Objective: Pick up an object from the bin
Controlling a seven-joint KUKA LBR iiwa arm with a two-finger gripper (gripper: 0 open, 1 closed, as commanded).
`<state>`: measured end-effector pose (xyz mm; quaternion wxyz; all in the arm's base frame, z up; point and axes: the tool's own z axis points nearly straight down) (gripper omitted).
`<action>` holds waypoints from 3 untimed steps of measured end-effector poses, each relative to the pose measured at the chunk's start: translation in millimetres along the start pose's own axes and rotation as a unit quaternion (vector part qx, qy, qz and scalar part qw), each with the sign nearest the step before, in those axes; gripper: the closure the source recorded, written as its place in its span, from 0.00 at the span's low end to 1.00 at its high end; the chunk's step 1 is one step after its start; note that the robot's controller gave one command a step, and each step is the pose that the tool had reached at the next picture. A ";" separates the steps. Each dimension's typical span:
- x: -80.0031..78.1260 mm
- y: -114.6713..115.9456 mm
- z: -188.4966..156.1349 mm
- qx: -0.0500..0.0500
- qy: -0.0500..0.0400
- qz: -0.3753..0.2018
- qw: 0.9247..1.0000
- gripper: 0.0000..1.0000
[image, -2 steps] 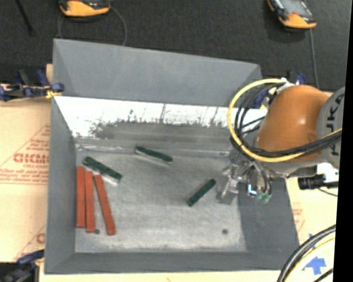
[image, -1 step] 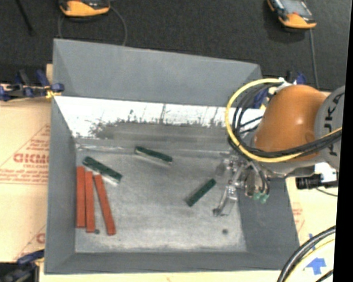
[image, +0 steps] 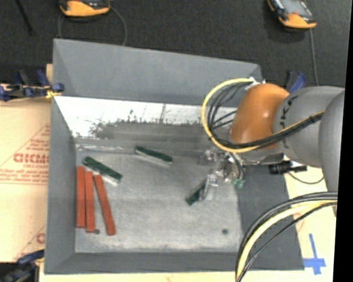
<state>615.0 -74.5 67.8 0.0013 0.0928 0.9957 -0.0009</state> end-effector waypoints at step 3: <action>1.8 -31.3 -12.2 -0.001 -0.003 -0.021 1.000 0.00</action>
Offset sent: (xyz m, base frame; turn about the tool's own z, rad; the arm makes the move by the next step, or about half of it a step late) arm 0.0343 -0.0010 0.0543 -0.1513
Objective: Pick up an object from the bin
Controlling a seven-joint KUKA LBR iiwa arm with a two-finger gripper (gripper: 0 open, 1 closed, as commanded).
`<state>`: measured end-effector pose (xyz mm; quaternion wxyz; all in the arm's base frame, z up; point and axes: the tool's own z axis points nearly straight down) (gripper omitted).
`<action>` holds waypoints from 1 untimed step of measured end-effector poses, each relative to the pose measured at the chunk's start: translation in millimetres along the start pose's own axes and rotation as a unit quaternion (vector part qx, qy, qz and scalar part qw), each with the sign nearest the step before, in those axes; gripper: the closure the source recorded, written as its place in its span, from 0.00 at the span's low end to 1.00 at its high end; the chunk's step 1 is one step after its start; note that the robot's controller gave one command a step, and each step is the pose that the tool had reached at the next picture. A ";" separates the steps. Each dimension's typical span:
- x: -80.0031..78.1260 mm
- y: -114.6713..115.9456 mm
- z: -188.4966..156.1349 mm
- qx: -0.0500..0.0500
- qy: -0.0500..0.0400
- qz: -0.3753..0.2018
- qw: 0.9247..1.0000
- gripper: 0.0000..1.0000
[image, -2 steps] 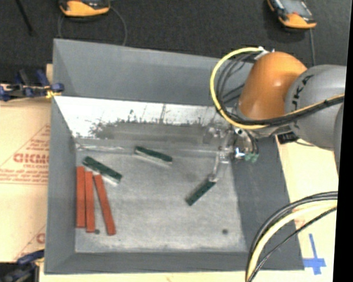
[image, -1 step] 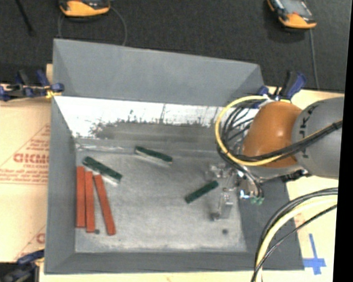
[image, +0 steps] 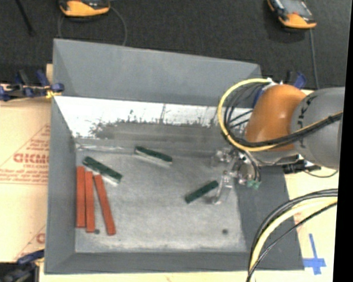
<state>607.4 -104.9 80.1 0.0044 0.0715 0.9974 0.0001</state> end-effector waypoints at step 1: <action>0.5 0.0 0.3 0.000 0.001 0.000 1.000 1.00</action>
Offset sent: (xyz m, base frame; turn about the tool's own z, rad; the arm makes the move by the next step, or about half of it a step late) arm 0.0000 0.0000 0.0000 0.0000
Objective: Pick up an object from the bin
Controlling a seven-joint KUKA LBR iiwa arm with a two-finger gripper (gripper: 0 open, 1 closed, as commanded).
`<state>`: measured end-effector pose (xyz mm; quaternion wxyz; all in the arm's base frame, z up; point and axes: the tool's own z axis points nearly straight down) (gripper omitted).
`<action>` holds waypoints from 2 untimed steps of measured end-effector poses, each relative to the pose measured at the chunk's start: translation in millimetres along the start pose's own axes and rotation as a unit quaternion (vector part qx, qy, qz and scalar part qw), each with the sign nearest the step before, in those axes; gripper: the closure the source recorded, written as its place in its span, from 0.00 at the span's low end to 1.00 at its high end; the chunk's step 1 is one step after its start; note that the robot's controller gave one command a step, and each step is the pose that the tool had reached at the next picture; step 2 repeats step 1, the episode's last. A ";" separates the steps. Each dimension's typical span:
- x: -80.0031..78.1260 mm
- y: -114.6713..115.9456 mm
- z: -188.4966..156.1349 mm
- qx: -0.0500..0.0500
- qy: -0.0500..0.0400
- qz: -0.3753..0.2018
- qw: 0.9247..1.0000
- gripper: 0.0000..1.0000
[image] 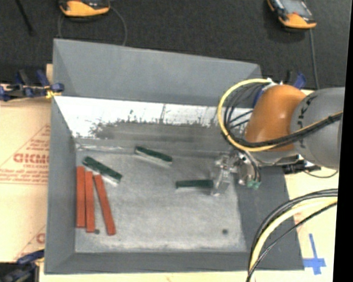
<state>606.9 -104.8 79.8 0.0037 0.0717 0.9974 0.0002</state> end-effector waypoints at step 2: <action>-14.4 -22.4 -137.1 0.002 -0.003 -0.114 0.993 1.00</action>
Offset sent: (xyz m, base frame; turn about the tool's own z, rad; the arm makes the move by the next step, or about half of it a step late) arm 0.0073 -0.0222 0.1319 -0.2307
